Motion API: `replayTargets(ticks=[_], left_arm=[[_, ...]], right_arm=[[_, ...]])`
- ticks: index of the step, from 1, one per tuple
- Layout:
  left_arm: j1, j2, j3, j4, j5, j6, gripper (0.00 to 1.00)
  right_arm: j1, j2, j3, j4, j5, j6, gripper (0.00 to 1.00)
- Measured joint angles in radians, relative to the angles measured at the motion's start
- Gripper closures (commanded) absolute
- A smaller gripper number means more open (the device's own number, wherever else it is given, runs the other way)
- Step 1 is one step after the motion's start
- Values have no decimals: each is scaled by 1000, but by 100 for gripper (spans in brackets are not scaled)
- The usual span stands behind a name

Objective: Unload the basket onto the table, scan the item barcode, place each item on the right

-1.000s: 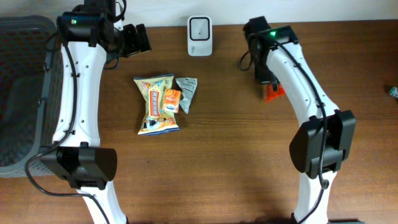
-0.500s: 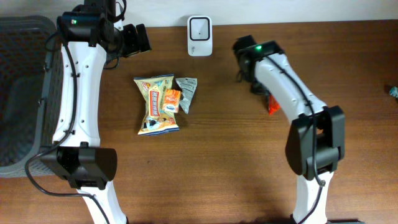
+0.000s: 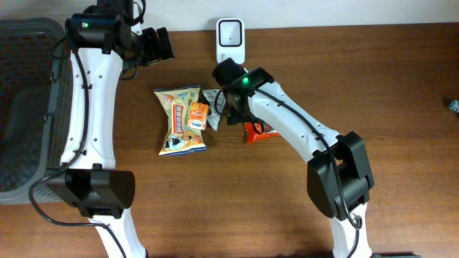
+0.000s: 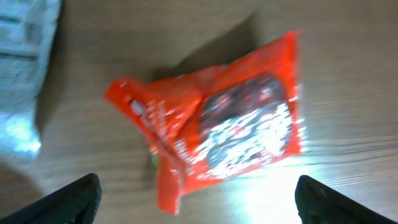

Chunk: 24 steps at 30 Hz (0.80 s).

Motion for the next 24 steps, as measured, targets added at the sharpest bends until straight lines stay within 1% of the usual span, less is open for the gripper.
replayTargets(ticks=[5, 9, 11, 16, 17, 18, 20, 23, 24], left_arm=[[0, 0, 0, 0, 0, 0, 1], [0, 0, 0, 0, 0, 0, 1], [0, 0, 0, 0, 0, 0, 1], [0, 0, 0, 0, 0, 0, 1], [0, 0, 0, 0, 0, 0, 1], [0, 0, 0, 0, 0, 0, 1], [0, 0, 0, 0, 0, 0, 1], [0, 0, 0, 0, 0, 0, 1], [0, 0, 0, 0, 0, 0, 1]], right_arm=[[-104, 0, 14, -20, -216, -14, 1], [-201, 1, 5, 19, -306, 69, 1], [-217, 0, -37, 69, -322, 154, 1], [-214, 3, -171, 193, -346, 438, 0], [-214, 3, -187, 220, -347, 480, 3], [-214, 3, -203, 238, -347, 521, 8], [-214, 3, -219, 256, -347, 588, 21], [-214, 3, -235, 261, -338, 630, 35], [-214, 3, -238, 262, -335, 638, 42]])
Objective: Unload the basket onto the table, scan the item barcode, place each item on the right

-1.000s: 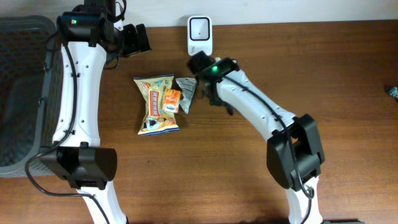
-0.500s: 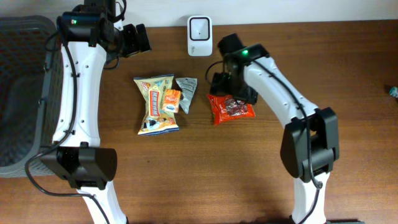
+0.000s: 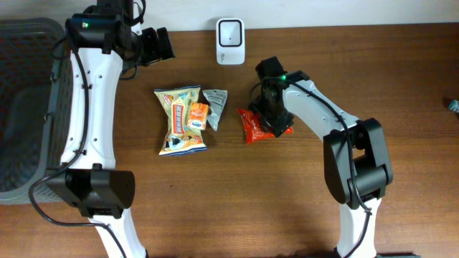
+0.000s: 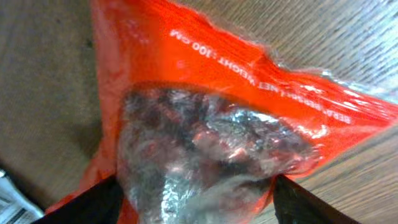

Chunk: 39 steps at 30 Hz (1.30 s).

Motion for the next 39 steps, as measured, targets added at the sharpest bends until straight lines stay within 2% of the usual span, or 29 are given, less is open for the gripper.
replayTargets(ticks=[3, 5, 7, 8, 9, 15, 18, 20, 25, 26, 27, 28, 32, 33, 34, 37, 39], left_arm=[[0, 0, 0, 0, 0, 0, 1], [0, 0, 0, 0, 0, 0, 1], [0, 0, 0, 0, 0, 0, 1], [0, 0, 0, 0, 0, 0, 1], [0, 0, 0, 0, 0, 0, 1], [0, 0, 0, 0, 0, 0, 1], [0, 0, 0, 0, 0, 0, 1], [0, 0, 0, 0, 0, 0, 1], [0, 0, 0, 0, 0, 0, 1], [0, 0, 0, 0, 0, 0, 1], [0, 0, 0, 0, 0, 0, 1], [0, 0, 0, 0, 0, 0, 1], [0, 0, 0, 0, 0, 0, 1], [0, 0, 0, 0, 0, 0, 1], [0, 0, 0, 0, 0, 0, 1], [0, 0, 0, 0, 0, 0, 1], [0, 0, 0, 0, 0, 0, 1]], right_arm=[[0, 0, -7, 1, 8, 8, 48], [0, 0, -12, 13, 8, 3, 59], [0, 0, -15, 80, 8, -74, 67], [0, 0, -15, 100, 8, -101, 76], [0, 0, -15, 112, 8, -132, 78], [-14, -3, -15, 182, 4, -311, 78], [-39, -3, -9, 240, -34, -444, 96], [-54, -1, 26, 239, -54, -513, 96], [-73, 1, 189, 261, -69, -561, 96], [-74, 1, 224, 265, -72, -569, 75], [-76, 0, 240, 263, -72, -574, 46], [-76, 0, 250, 249, -73, -576, 39], [-76, 0, 236, 171, -75, -549, 38], [-76, 0, 226, 167, -75, -539, 34], [-76, 1, 212, 166, -75, -525, 25], [-76, 2, 163, 161, -75, -489, 13], [-76, 5, 141, 159, -76, -480, 14]])
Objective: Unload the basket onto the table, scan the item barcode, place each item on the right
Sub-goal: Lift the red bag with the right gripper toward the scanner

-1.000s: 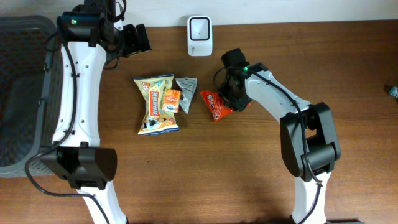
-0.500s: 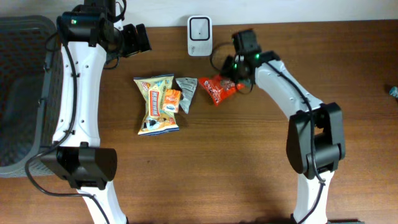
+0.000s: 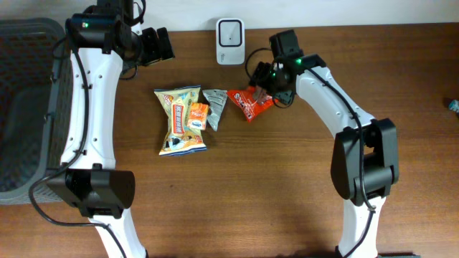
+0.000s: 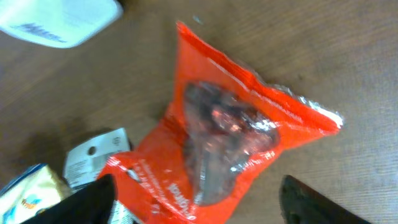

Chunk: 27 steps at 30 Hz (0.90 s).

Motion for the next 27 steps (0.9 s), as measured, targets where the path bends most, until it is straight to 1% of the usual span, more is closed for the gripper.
replayTargets(ticks=[3, 5, 6, 7, 8, 15, 17, 19, 21, 23, 27], left_arm=[[0, 0, 0, 0, 0, 0, 1], [0, 0, 0, 0, 0, 0, 1], [0, 0, 0, 0, 0, 0, 1], [0, 0, 0, 0, 0, 0, 1], [0, 0, 0, 0, 0, 0, 1], [0, 0, 0, 0, 0, 0, 1], [0, 0, 0, 0, 0, 0, 1], [0, 0, 0, 0, 0, 0, 1], [0, 0, 0, 0, 0, 0, 1], [0, 0, 0, 0, 0, 0, 1], [0, 0, 0, 0, 0, 0, 1]], right_arm=[[3, 8, -15, -30, 0, 13, 27], [6, 9, -19, -45, 0, 16, 30], [9, 9, -20, -57, 0, 18, 30], [14, 9, -21, -61, 1, 19, 27], [20, 9, -23, -60, 0, 18, 1], [86, 9, -26, -60, 3, 18, 1], [92, 10, -26, -60, 13, 17, 27], [92, 13, -26, -64, 29, 35, 27], [92, 30, -26, -74, 46, 60, 17], [92, 51, -29, -74, 50, 79, 14], [96, 75, -39, -71, 54, 93, 14]])
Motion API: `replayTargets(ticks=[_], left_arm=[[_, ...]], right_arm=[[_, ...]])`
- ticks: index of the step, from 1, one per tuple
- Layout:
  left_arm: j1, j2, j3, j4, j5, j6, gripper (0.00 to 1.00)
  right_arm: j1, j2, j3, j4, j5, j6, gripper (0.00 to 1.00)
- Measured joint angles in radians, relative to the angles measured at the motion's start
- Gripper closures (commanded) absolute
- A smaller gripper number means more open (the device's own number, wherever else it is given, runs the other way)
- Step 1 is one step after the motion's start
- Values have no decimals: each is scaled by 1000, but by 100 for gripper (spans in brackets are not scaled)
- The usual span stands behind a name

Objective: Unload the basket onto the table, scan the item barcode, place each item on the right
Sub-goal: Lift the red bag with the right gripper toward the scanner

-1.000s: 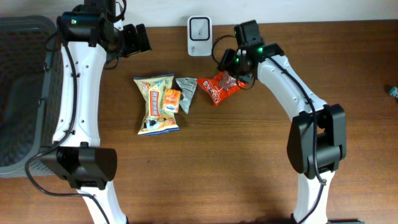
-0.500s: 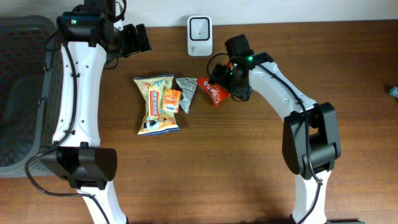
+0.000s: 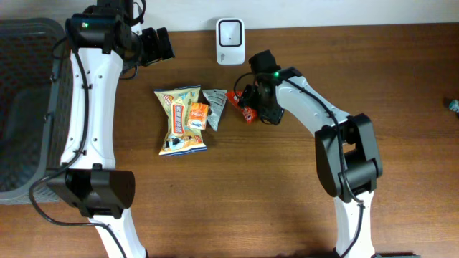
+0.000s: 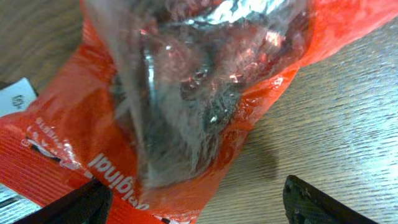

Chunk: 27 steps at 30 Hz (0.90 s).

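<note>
An orange-red snack packet (image 4: 186, 93) with a clear window lies on the wooden table (image 4: 348, 124), filling the right wrist view. In the overhead view only its left end (image 3: 239, 100) shows, beside a silver packet (image 3: 214, 107). My right gripper (image 4: 202, 202) is low over it and open; the left fingertip (image 4: 87, 202) rests at the packet's edge, the right fingertip (image 4: 317, 202) over bare wood. From above, the right gripper (image 3: 262, 106) covers most of the packet. The white scanner (image 3: 229, 32) stands at the back edge. My left gripper (image 3: 156, 44) hangs far left of it, holding nothing.
A yellow snack bag (image 3: 179, 120) with a small orange packet (image 3: 198, 115) on it lies left of the silver packet. A dark basket (image 3: 29, 107) stands at the table's left end. A small object (image 3: 454, 105) sits at the far right edge.
My right gripper was up near the scanner with the red packet in full view below it. Now it is lower and further left, close over the packet. The packet has barely moved.
The red packet first lay right of the silver packet, under my right arm. Then my right gripper was close over it, fingers wide. Then the packet lay nearer the scanner, beside the silver packet, gripper above. Now the gripper is down on it again. The left arm stayed still.
</note>
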Motion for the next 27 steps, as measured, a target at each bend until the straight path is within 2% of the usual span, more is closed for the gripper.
replayTargets(ticks=[4, 6, 11, 13, 16, 27], left_arm=[[0, 0, 0, 0, 0, 0, 1], [0, 0, 0, 0, 0, 0, 1], [0, 0, 0, 0, 0, 0, 1], [0, 0, 0, 0, 0, 0, 1], [0, 0, 0, 0, 0, 0, 1], [0, 0, 0, 0, 0, 0, 1]], right_arm=[[0, 1, -1, 12, 15, 2, 15], [0, 1, -1, 40, 34, 3, 23], [-2, 1, -2, 119, 56, 7, 28], [-4, 1, -2, 141, 57, 10, 34], [-5, 1, -2, 161, 68, 18, 30], [-6, 3, -2, 170, 177, 124, 30]])
